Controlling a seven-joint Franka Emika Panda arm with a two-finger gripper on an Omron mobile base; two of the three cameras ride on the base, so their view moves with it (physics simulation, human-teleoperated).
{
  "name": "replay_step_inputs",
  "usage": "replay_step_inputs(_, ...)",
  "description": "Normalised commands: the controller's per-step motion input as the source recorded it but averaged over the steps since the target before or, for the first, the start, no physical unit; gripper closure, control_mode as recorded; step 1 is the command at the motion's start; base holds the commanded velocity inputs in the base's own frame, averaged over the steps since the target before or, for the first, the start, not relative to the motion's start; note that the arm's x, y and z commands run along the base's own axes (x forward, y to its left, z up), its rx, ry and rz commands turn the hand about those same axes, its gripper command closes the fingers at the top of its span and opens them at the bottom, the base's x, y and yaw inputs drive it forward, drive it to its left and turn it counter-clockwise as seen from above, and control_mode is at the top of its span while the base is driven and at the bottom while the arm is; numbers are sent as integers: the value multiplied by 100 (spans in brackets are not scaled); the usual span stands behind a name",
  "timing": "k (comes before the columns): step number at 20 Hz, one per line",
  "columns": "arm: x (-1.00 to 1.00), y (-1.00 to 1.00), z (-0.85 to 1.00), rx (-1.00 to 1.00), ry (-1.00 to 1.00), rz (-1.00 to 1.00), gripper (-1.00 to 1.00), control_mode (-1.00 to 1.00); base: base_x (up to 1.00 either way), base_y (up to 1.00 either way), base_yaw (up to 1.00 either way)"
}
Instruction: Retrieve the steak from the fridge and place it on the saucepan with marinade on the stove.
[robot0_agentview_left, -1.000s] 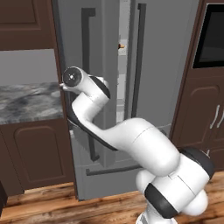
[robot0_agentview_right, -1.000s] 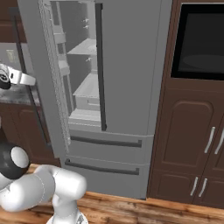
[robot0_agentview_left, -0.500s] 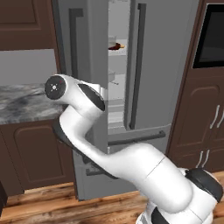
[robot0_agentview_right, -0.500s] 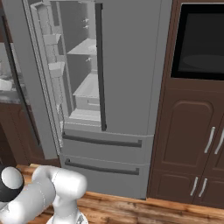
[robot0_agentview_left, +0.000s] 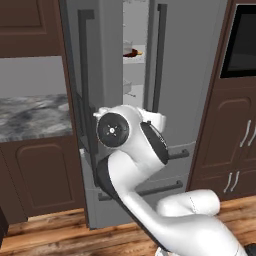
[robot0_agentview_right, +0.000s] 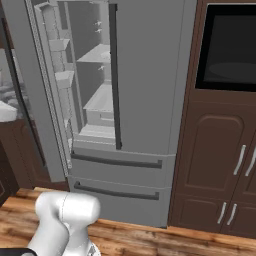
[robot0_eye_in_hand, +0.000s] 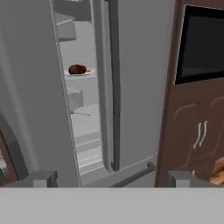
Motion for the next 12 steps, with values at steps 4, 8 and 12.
replay_step_inputs(4,-20,-100,0,0,0,10,-100,-100,0,0,0)
replay_step_inputs(8,-1,-95,0,3,0,21,-100,-100,0,0,0)
replay_step_inputs(12,4,-62,0,10,4,39,-100,-100,0,0,0)
